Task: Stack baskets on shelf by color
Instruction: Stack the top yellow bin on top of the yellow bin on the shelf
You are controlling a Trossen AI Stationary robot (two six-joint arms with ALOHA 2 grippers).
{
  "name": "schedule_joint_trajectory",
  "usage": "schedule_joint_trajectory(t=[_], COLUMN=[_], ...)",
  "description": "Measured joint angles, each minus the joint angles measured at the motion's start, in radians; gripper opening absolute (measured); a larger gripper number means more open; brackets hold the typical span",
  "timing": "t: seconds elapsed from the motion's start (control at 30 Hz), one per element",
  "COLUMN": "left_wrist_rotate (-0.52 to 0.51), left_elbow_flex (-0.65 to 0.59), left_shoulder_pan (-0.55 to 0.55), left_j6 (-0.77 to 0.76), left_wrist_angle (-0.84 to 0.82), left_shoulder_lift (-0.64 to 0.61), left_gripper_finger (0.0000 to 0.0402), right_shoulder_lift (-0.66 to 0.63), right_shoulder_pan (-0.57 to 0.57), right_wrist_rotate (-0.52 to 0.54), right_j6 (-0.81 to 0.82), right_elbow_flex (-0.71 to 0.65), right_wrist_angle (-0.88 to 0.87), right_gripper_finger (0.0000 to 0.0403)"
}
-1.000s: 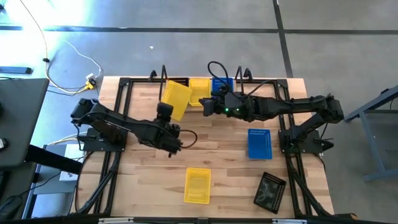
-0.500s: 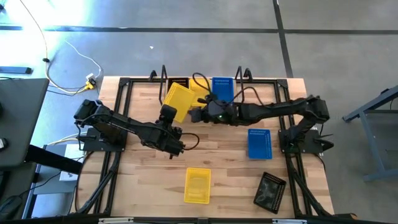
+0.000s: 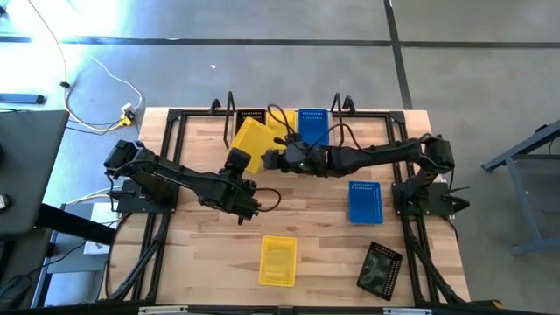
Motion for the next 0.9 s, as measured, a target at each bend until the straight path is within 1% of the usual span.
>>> schedule_joint_trajectory(t=[0.13, 0.27, 0.37, 0.47, 0.5, 0.63, 0.73, 0.9], left_wrist_rotate=[-0.003, -0.039, -0.039, -0.023, -0.015, -0.018, -0.023, 0.028], left_elbow_flex=[0.0, 0.0, 0.0, 0.0, 0.0, 0.0, 0.0, 0.0], left_shoulder_pan=[-0.003, -0.005, -0.002, 0.004, 0.005, 0.008, 0.01, 0.01], left_j6=[0.045, 0.082, 0.08, 0.074, 0.071, 0.031, 0.01, 0.007], left_wrist_angle=[0.018, 0.039, 0.04, 0.044, 0.046, 0.055, 0.054, 0.055], left_shoulder_lift=[0.0, 0.0, 0.0, 0.0, 0.0, 0.0, 0.0, 0.0], left_gripper_finger=[0.0001, 0.0001, 0.0001, 0.0005, 0.0008, 0.0025, 0.0039, 0.0072], right_shoulder_lift=[0.0, 0.006, 0.007, 0.008, 0.008, 0.008, 0.008, 0.008], right_shoulder_pan=[-0.022, -0.031, -0.031, -0.031, -0.031, -0.035, -0.047, -0.083], right_wrist_rotate=[0.0, -0.014, -0.029, -0.01, -0.007, -0.004, -0.005, -0.041], right_j6=[0.042, 0.073, 0.068, 0.042, 0.026, 0.015, -0.016, -0.027], right_elbow_flex=[0.0, 0.0, 0.0, 0.0, 0.0, 0.0, 0.0, 0.0], right_wrist_angle=[-0.007, -0.017, -0.022, -0.021, -0.013, -0.008, -0.01, -0.01], right_gripper_finger=[0.0101, 0.0092, 0.0062, 0.0018, 0.001, 0.001, 0.0002, 0.0001])
